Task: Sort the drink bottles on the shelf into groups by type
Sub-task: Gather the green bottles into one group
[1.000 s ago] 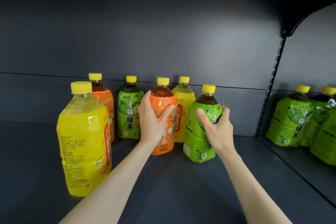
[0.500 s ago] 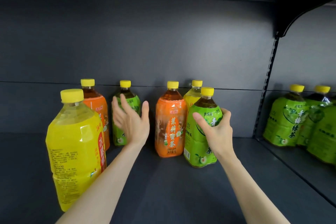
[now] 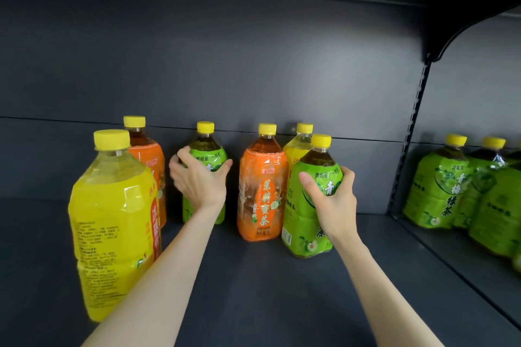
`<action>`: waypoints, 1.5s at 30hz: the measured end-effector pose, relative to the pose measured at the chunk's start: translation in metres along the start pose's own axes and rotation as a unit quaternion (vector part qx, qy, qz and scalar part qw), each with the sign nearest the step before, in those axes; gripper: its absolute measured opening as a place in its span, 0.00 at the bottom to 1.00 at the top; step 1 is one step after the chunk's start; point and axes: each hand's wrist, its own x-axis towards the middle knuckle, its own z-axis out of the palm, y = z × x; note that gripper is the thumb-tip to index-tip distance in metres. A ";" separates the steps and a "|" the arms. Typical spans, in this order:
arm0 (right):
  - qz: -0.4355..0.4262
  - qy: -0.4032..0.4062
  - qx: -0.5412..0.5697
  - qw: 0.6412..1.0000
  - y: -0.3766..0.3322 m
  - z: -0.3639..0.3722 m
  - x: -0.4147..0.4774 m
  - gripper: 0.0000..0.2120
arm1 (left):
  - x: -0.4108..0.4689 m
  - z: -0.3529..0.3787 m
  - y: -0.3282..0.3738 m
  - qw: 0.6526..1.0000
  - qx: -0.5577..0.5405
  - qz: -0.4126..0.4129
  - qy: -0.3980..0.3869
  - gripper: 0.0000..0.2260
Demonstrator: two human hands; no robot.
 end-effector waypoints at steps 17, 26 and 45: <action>0.005 -0.090 -0.010 0.996 -0.012 -0.026 -0.020 0.49 | -0.068 -0.081 0.018 0.988 -0.136 -0.021 -0.071 0.31; 0.092 -0.116 0.148 0.978 -0.017 -0.036 -0.046 0.38 | -0.084 -0.081 0.012 0.941 -0.230 -0.089 -0.232 0.35; 0.046 0.131 0.005 0.990 -0.052 -0.266 -0.095 0.40 | -0.267 -0.072 0.169 0.860 -0.358 -0.030 -0.361 0.22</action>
